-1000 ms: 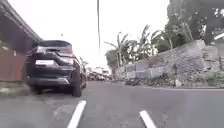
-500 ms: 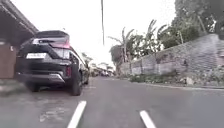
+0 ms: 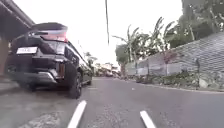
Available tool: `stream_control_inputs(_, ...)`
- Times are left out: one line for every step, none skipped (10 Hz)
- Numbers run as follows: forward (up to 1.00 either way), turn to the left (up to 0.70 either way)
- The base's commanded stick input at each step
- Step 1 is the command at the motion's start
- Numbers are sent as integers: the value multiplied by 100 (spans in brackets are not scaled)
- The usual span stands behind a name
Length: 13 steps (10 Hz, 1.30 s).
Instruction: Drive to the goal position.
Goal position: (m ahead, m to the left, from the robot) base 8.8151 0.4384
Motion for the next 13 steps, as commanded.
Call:
stream_control_inputs(100,15)
stream_control_inputs(100,12)
stream_control_inputs(100,8)
stream_control_inputs(100,3)
stream_control_inputs(100,0)
stream_control_inputs(100,-1)
stream_control_inputs(100,12)
stream_control_inputs(100,-11)
stream_control_inputs(100,-36)
stream_control_inputs(100,-40)
stream_control_inputs(100,-40)
stream_control_inputs(100,-40)
stream_control_inputs(100,-40)
